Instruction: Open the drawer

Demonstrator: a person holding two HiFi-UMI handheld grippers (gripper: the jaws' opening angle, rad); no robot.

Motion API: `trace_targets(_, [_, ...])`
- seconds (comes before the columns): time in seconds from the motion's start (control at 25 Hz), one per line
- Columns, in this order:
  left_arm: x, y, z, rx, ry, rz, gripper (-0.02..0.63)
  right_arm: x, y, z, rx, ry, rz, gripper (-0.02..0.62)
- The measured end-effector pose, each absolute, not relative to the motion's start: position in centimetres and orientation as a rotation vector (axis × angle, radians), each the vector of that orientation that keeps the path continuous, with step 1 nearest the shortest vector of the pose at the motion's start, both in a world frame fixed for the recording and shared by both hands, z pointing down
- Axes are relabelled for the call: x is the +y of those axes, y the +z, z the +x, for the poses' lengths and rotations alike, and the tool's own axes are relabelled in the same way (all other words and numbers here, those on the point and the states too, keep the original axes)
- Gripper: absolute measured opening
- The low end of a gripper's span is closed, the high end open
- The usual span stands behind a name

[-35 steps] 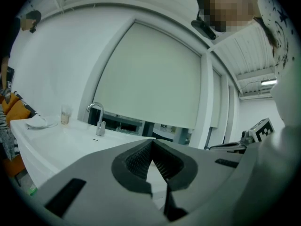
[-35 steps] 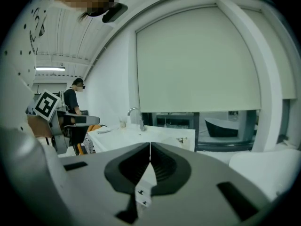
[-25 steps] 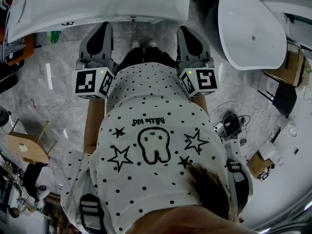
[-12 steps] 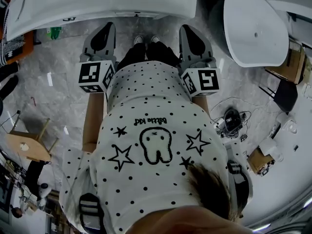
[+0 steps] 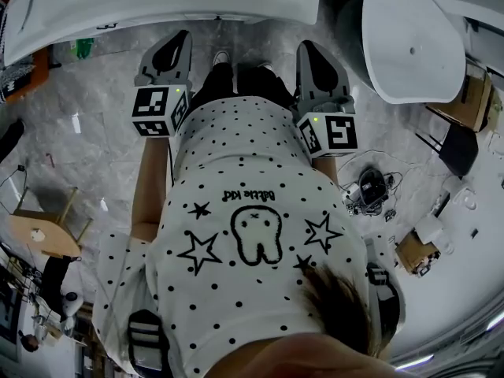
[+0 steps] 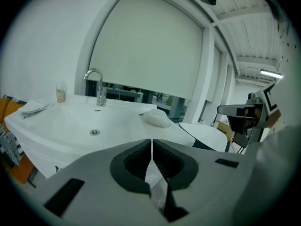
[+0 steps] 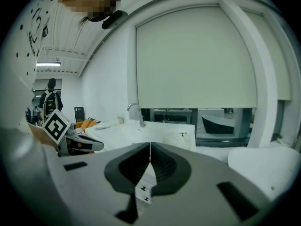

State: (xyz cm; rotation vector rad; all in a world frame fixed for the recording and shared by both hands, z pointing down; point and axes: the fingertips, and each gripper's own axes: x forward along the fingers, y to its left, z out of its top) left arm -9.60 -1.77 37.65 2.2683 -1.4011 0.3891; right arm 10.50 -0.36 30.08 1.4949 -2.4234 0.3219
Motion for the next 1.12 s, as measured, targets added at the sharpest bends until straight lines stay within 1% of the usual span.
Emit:
trace_targets(0.44, [-0.9, 40.3, -10.0, -1.283, 0.434, 2.263, 0.01, 1.2, 30.0, 10.0, -2.356, 0.31, 1.57, 0.014])
trace_targets(0.48, [-0.9, 40.6, -9.8, -1.272, 0.449, 2.262, 0.049, 1.3, 29.9, 10.1, -2.349, 0.316, 1.579, 0.014])
trace_targets(0.52, [-0.8, 41.0, -9.6, -1.26, 0.466, 2.261, 0.072, 1.3, 29.9, 10.3, -2.343, 0.322, 1.584, 0.014])
trace_targets(0.56, [-0.8, 41.5, -9.5, -1.25, 0.481, 2.259, 0.075, 1.4, 29.9, 10.4, -2.337, 0.327, 1.588, 0.014])
trace_targets(1.12, [-1.2, 48.1, -8.3, -1.226, 0.577, 2.158, 0.079, 2.1, 30.7, 10.5, -2.319, 0.351, 1.578, 0.014])
